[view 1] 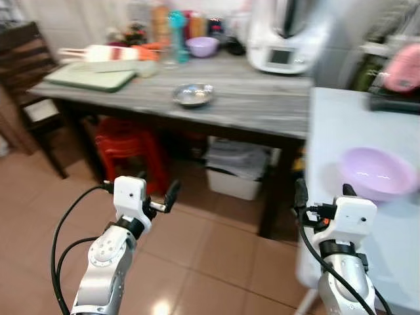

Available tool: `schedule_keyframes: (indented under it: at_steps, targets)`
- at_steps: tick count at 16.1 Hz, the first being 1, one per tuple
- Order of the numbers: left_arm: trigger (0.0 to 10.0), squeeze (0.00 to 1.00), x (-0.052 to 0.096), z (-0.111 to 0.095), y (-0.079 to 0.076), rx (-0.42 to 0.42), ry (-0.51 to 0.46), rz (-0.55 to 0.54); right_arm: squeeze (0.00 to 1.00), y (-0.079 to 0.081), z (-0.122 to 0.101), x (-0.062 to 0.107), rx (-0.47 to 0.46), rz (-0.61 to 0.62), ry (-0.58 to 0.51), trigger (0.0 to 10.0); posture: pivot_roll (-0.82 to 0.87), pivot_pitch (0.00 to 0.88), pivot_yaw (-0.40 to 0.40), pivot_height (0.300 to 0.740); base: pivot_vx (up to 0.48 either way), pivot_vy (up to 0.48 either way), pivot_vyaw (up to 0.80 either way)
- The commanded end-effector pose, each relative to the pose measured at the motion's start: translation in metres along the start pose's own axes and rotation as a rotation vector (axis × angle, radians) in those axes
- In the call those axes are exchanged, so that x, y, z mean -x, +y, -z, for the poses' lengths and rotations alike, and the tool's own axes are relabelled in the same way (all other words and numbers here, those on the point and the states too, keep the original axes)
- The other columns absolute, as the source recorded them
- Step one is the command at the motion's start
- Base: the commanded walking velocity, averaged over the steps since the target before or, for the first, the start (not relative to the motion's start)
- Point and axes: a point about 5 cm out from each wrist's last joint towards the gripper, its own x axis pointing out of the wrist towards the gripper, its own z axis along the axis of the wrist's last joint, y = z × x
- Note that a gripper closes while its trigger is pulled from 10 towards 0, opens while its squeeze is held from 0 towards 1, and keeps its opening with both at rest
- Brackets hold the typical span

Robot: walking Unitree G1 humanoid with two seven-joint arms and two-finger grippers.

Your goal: Setting the table

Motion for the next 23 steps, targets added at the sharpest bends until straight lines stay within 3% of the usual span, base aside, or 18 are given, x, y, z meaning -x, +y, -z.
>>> schedule_keyframes:
  at_steps: [1, 7, 19, 23]
  targets:
    - [10.0, 0.00, -0.004, -0.003, -0.004, -0.002, -0.008, 0.016, 0.00, -0.003, -0.002, -0.001, 0.004, 0.008, -0.007, 10.0, -0.06, 0.000, 0.069, 0.740, 0.000, -0.345, -0.66]
    - [10.0, 0.00, -0.004, -0.002, -0.008, 0.004, -0.004, 0.023, 0.00, -0.001, -0.002, -0.005, 0.015, -0.013, -0.011, 10.0, -0.06, 0.000, 0.063, 0.740, 0.000, -0.337, -0.08]
    - [10.0, 0.00, -0.005, -0.005, -0.016, 0.068, -0.028, 0.082, 0.00, 0.001, -0.007, -0.013, 0.065, -0.059, -0.044, 10.0, -0.06, 0.000, 0.057, 0.740, 0.000, 0.000, 0.00]
    - [10.0, 0.00, -0.005, -0.003, -0.020, 0.077, -0.014, 0.113, 0.00, -0.001, -0.010, -0.026, 0.074, -0.086, -0.044, 10.0, -0.06, 0.000, 0.057, 0.740, 0.000, 0.000, 0.22]
